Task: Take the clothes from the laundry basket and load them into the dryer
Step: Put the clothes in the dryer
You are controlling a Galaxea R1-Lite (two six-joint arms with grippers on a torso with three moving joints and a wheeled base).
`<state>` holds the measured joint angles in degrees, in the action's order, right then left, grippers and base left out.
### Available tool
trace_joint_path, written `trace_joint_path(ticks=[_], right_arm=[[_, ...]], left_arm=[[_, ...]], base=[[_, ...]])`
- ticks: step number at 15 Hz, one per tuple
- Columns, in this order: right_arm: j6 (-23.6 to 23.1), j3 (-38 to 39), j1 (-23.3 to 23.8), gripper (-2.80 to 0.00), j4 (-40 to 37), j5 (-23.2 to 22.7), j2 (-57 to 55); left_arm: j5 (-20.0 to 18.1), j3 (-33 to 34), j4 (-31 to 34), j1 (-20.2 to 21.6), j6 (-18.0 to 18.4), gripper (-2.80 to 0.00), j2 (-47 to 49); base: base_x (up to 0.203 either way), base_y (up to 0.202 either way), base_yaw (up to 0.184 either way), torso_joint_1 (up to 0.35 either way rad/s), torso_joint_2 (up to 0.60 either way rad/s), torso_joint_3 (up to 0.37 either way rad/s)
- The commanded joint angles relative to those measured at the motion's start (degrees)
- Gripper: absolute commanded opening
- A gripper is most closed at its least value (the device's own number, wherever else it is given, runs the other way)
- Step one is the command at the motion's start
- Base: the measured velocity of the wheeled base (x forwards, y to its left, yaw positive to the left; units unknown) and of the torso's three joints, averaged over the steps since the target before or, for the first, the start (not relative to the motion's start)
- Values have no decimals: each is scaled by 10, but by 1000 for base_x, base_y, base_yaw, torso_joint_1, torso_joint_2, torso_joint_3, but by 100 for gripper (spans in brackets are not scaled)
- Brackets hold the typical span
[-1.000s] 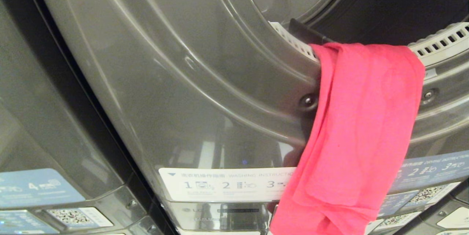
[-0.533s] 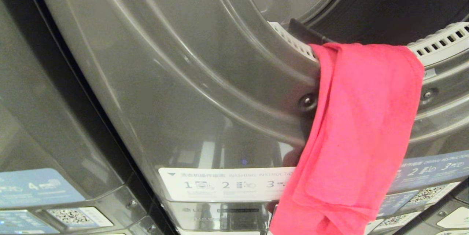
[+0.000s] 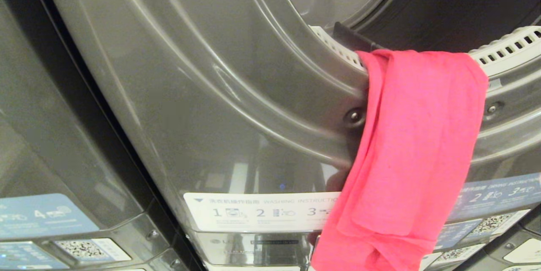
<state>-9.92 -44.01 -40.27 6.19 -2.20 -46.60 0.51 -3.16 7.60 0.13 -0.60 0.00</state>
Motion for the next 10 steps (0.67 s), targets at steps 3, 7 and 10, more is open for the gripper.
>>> trace_joint_path(ticks=[3,7,10], right_arm=[[0,51,0,0,1,-3,26],[4,92,-1,0,0,-6,29],[5,113,-1,0,-2,-18,28]], left_arm=[[0,0,1,0,0,-280,0],[0,0,1,0,0,-280,0],[0,0,1,0,0,-280,0]], base=[[0,0,0,0,0,0],[0,0,0,0,0,0],[0,0,0,0,0,0]])
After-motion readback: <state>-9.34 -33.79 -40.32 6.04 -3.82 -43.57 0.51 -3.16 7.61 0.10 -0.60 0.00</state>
